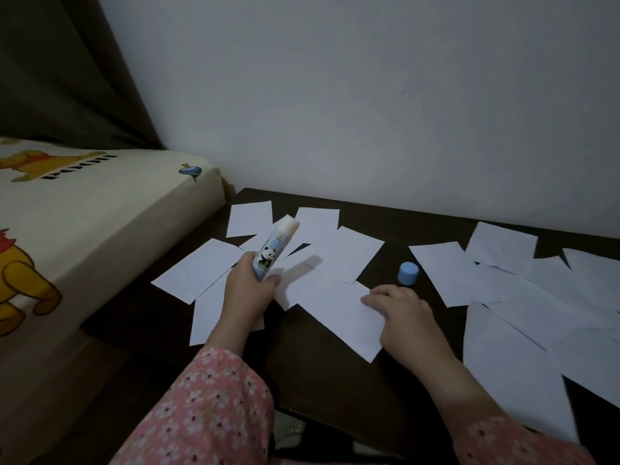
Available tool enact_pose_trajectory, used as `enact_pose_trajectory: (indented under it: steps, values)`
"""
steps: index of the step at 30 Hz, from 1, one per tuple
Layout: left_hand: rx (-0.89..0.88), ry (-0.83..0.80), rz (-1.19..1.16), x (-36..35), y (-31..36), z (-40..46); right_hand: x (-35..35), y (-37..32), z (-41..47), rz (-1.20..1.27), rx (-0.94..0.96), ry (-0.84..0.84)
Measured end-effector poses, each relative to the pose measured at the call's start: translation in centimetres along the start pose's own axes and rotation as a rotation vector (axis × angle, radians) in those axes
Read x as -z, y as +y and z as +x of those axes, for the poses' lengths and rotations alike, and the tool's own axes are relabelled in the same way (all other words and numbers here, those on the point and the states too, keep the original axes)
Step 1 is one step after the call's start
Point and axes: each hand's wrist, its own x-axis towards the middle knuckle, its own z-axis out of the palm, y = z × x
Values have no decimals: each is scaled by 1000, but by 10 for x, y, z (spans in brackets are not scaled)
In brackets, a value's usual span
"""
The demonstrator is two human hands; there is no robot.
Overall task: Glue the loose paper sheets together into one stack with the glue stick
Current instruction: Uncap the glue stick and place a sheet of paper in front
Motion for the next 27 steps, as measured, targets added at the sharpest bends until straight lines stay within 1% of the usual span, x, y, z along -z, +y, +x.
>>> enact_pose_trajectory:
  steps: [2,3,5,8,14,17,19,23,27]
  values:
    - [-23,-35,-48,-10,10,-6,0,5,-5,56,-24,92]
    - [-27,-61,-37,-15,13,-9,1,6,-8,65,-22,95]
    - [-35,-90,39,-25,16,-14,3,8,-11,25,-17,23]
    - [-13,-66,100,-33,15,-16,6,15,-14,-19,-28,-40]
    - [23,-35,51,-37,20,-16,14,34,-21,-26,-30,-21]
    - [3,-15,36,-40,21,-16,19,44,-22,-40,-12,-49]
    - [21,-14,62,-42,21,-16,22,49,-23,-57,-10,-62]
    - [49,8,61,-45,20,-13,24,58,-28,1,2,-27]
    - [-5,11,-31,-48,29,-23,23,67,-33,73,30,8]
